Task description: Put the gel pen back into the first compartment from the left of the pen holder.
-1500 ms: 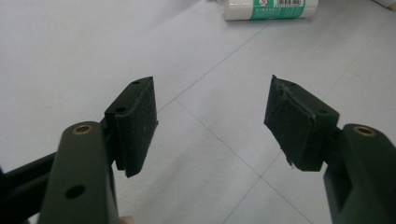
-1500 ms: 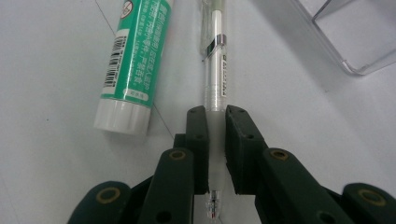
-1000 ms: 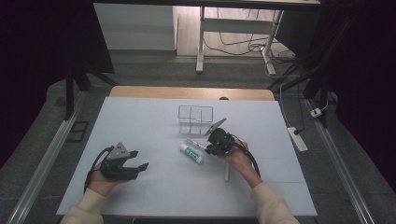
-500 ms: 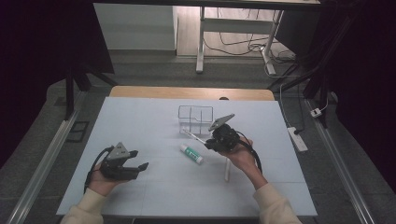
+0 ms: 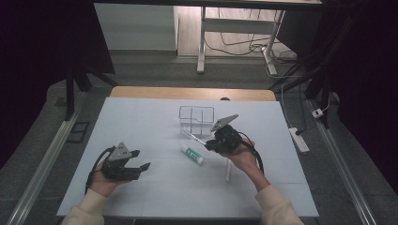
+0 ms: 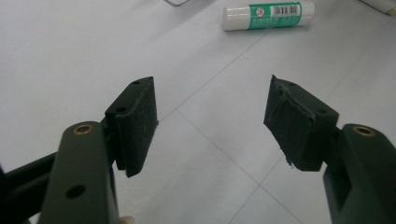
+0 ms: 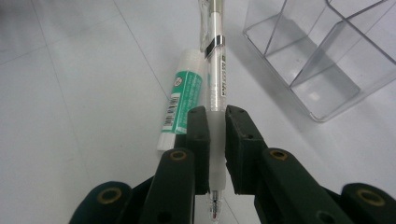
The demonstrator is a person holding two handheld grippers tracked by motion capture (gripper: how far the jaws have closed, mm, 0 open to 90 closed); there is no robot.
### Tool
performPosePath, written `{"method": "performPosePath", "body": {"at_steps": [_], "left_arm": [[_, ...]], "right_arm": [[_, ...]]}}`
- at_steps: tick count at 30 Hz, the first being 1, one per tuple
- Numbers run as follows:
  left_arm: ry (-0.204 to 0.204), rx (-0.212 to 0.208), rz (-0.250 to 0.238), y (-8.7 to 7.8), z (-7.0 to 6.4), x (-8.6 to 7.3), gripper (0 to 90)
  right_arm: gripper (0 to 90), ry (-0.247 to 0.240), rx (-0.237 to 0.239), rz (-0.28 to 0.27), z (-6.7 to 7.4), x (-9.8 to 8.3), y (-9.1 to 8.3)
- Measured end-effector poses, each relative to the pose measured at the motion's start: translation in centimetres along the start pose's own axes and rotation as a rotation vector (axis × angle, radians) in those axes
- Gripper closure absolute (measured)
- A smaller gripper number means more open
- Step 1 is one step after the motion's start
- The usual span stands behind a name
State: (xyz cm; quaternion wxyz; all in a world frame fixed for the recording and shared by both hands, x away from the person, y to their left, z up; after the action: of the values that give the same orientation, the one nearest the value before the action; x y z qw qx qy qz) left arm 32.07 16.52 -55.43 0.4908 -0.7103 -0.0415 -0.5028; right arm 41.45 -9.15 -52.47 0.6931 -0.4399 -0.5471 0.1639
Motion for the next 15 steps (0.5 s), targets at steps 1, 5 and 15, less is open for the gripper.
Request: {"method": "performPosePath", "body": {"at_steps": [1,5,15], "left_arm": [[0.003,0.0,0.002,0.0,0.0,0.0,34.6],[0.005,0.001,0.005,0.1,-0.1,0.0,34.4],[0.021,-0.01,-0.012,0.0,-0.8,0.8,34.0]], "right_arm": [[79.9,-0.001,0.005,-0.001,0.1,0.0,0.0],[79.8,-0.005,0.016,-0.004,0.4,0.1,0.0],[79.9,-0.021,0.05,0.0,1.5,0.3,0.6]]}}
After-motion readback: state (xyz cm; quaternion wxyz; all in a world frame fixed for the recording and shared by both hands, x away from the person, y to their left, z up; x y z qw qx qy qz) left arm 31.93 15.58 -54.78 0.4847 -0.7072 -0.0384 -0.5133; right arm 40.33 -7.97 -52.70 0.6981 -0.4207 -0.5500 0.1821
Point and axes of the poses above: each handheld gripper's, and its own axes: y roughly forward along the jaws, x roughly out of its top, z roughly to its left, the point moved 9 cm from there along y, roughly forward along the jaws, and after that the axes turned 1 degree about z, right-handed, at the moved point
